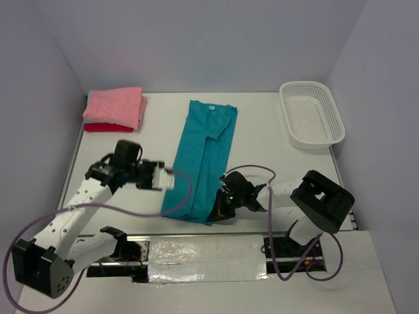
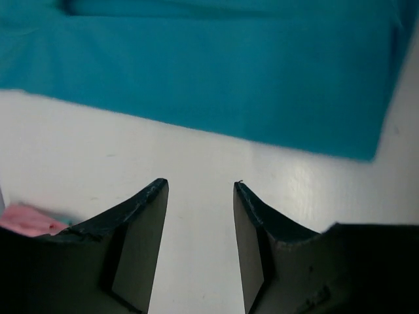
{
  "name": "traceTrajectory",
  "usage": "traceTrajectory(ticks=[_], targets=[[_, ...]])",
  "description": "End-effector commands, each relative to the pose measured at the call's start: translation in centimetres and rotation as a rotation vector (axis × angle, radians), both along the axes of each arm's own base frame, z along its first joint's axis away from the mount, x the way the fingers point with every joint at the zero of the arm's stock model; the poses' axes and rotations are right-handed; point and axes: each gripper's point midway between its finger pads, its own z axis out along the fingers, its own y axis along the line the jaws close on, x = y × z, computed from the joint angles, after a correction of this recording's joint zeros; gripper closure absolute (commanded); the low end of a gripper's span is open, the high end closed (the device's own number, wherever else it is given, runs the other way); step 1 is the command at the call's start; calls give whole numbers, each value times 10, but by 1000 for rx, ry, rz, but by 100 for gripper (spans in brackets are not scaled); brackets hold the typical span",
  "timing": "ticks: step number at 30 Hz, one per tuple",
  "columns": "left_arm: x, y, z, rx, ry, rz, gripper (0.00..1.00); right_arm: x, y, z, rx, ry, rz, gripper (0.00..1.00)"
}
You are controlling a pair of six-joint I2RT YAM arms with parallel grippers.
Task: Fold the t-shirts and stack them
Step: Rotate the tshirt 90 degrees, then grab the bottom of the folded rectangular tshirt with both arms
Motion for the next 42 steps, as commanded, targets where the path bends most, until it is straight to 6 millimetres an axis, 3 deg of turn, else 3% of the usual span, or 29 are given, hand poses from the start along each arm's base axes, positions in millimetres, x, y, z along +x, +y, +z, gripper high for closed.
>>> traceTrajectory(ticks=[1, 2, 3, 6, 10, 11, 13, 16, 20, 23, 25, 29, 36, 41, 42], targets=[[-29, 6, -47, 248, -257, -454, 43, -1, -34, -28, -178, -34, 77, 100], [-28, -2, -41, 236, -368, -500, 43, 1, -33, -27, -181, -43, 90, 100], [-37, -5, -61, 243, -400, -576, 41, 4, -31, -23, -179, -47, 99, 100], [-48, -28, -75, 195, -556, -749, 37, 11, -29, -18, -160, -63, 126, 100], [-61, -42, -103, 145, -440, -844, 36, 20, -35, -19, -166, -47, 126, 100], [-59, -45, -98, 141, -436, -865, 36, 21, -35, -18, -160, -38, 125, 100], [-73, -42, -114, 139, -325, -918, 37, 21, -33, -15, -129, -23, 130, 100], [-74, -44, -129, 146, -277, -963, 40, 23, -31, -15, -126, -17, 146, 100], [-85, -35, -142, 182, -163, -1041, 47, 22, -30, -18, -119, 2, 148, 100], [-92, -31, -150, 179, -104, -1029, 60, 19, -29, -21, -108, 19, 143, 100], [-93, -42, -150, 139, -120, -1007, 67, 19, -30, -22, -111, 22, 138, 100], [-87, -60, -138, 77, -92, -915, 95, 18, -34, -23, -130, 21, 142, 100], [-72, -68, -111, 30, 83, -711, 100, 24, -35, 1, -136, -41, 160, 100], [-60, -76, -81, -49, 274, -535, 100, 36, -26, 38, -59, -41, 152, 100], [-49, -77, -69, -68, 293, -484, 100, 37, -26, 44, -40, -30, 152, 100]])
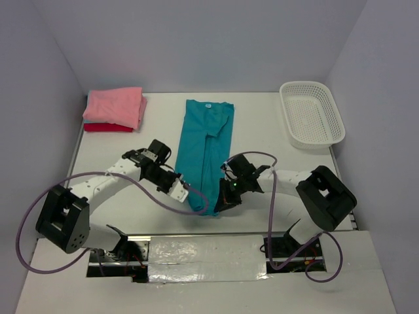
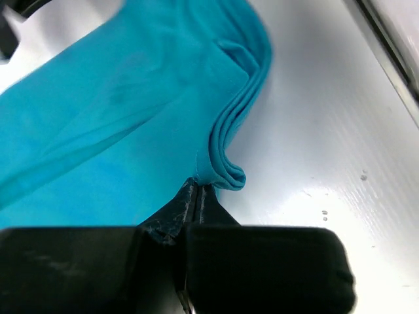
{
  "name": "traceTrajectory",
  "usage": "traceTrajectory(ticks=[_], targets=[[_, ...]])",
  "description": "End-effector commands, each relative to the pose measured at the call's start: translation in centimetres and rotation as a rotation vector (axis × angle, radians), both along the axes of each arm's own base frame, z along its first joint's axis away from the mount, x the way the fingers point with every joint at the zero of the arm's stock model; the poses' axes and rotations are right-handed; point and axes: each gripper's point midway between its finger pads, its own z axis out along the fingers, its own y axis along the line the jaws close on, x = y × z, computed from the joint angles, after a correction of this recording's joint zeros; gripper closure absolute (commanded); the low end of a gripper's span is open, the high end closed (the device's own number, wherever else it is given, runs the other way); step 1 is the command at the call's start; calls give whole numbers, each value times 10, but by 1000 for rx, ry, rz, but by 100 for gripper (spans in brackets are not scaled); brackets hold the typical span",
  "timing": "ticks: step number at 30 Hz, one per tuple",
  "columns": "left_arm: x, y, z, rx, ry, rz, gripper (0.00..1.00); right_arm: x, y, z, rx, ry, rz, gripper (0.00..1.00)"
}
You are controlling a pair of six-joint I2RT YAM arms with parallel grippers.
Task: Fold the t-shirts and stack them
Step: Grab the bottom of the folded rectangular tshirt with both arms, then fold the folded rectangular tshirt in 1/3 of the way
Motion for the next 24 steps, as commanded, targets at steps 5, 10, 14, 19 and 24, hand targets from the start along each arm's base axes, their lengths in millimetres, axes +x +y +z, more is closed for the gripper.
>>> traceTrajectory(ticks=[5, 10, 14, 19, 24], targets=[[17, -1, 42, -47, 341, 285, 100, 40, 0, 64, 101, -54, -49, 100], [67, 2, 69, -94, 440, 512, 100, 89, -15, 93, 135, -107, -153, 100], [119, 4, 73, -129, 518, 657, 100, 138, -31, 96, 113, -137, -237, 100], [170, 3, 70, -128, 493, 790, 100, 188, -44, 84, 85, -132, -293, 100], [202, -2, 59, -162, 459, 845, 100, 216, -50, 72, 75, -109, -305, 100]])
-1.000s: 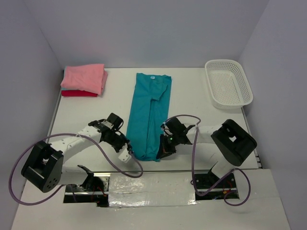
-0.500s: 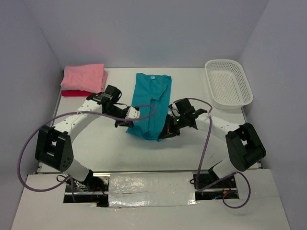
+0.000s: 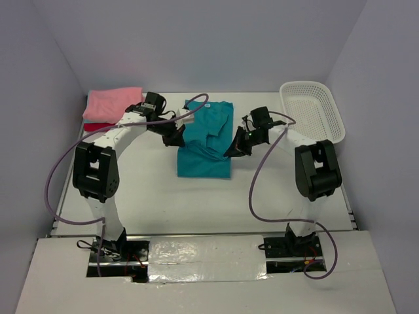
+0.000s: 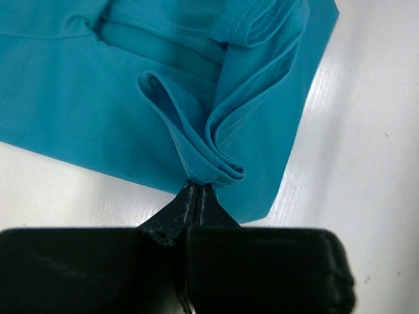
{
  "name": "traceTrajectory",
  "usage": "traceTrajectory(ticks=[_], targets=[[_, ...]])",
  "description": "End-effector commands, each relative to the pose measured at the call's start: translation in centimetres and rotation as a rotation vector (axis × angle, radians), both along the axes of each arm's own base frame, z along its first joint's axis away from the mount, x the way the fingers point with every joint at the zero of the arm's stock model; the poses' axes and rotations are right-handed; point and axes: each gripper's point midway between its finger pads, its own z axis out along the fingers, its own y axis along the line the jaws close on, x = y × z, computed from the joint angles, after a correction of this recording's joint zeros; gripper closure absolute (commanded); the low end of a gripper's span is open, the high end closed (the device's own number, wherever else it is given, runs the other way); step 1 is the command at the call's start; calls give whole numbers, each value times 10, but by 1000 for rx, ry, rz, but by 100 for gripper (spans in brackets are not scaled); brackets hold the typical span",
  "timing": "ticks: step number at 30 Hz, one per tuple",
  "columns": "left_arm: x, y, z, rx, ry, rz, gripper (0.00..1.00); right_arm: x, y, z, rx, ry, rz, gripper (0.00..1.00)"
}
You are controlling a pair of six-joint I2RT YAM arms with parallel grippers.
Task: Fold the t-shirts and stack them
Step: Fold the folded rectangular tshirt in 1/3 of the way
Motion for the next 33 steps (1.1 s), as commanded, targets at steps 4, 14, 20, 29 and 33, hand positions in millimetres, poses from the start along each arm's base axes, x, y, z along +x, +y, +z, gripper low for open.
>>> traceTrajectory(ticks=[4, 14, 20, 29, 33], targets=[[38, -11, -2, -35, -32, 87, 100, 31, -6, -6, -7, 4, 6, 100], [74, 1, -37, 14, -111, 193, 67, 76, -28, -29, -34, 17, -76, 53], [125, 23, -31, -5, -127, 436, 34, 126, -67, 17, -143, -187, -168, 37], [121, 38, 21, -18, -173, 338, 49, 58, -14, 59, -254, -451, 25, 58], [25, 19, -16, 207, -335, -167, 46, 21, -10, 16, -239, -248, 20, 44]])
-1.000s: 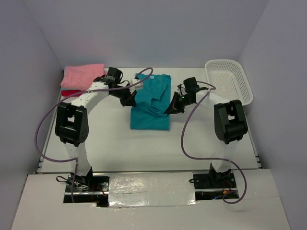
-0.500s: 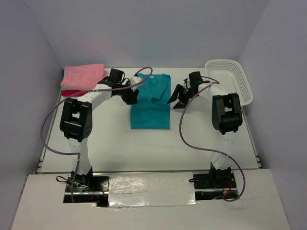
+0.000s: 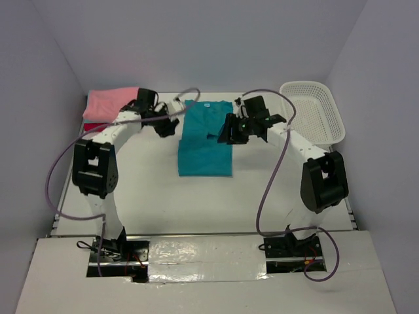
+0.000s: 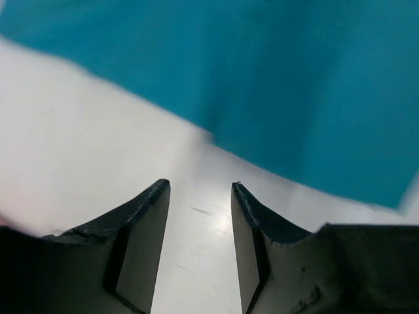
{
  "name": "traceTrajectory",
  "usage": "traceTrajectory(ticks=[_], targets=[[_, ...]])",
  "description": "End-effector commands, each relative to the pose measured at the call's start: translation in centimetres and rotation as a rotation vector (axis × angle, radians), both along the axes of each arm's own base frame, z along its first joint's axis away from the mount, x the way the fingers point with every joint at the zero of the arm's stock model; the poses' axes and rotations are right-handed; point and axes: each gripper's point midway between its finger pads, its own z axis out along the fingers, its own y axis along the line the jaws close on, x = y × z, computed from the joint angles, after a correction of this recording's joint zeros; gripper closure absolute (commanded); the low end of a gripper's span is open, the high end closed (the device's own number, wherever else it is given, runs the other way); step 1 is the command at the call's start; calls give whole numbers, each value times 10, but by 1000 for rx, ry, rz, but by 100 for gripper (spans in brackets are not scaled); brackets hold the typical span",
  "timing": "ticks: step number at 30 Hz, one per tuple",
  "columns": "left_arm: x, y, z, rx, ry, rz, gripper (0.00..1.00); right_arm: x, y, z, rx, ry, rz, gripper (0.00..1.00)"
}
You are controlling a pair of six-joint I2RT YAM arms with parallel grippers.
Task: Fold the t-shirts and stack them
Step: Fold the folded rectangular tshirt in 1/3 of the way, then grab one side of the 2/3 rectangular tshirt with both arms
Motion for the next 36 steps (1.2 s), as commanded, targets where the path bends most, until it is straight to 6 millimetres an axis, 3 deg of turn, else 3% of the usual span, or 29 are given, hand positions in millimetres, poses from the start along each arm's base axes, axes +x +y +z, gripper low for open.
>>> traceTrajectory(ticks=[1, 4, 9, 12, 21, 23, 24, 28, 30, 31, 35, 36], targets=[[-111, -34, -26, 260, -120, -568, 45, -23, -20, -53, -72, 171, -81, 42], [-150, -41, -52, 337, -148, -724, 42, -40, -29, -77, -121, 263, -126, 38], [-163, -56, -65, 355, -197, -799, 38, -59, -25, -105, -118, 345, -105, 35], [-172, -54, -79, 393, -185, -843, 38, -67, -24, -123, -123, 390, -93, 34], [-149, -48, -99, 469, -224, -703, 39, -76, -17, -148, -86, 467, -93, 35], [-143, -49, -100, 477, -235, -677, 41, -76, -13, -152, -65, 485, -91, 40], [-141, -48, -102, 487, -232, -667, 44, -78, -9, -151, -43, 497, -78, 48], [-138, -43, -105, 511, -215, -643, 80, -80, -3, -148, 2, 511, -72, 75], [-141, -41, -105, 511, -194, -637, 90, -81, -2, -145, 19, 505, -71, 86], [-144, -42, -105, 503, -183, -639, 100, -83, -2, -143, 24, 507, -65, 100], [-153, -48, -83, 430, -146, -614, 100, -92, 1, -126, 52, 485, -11, 100], [-163, -46, -83, 421, -97, -616, 100, -99, 0, -125, 46, 486, 6, 100]])
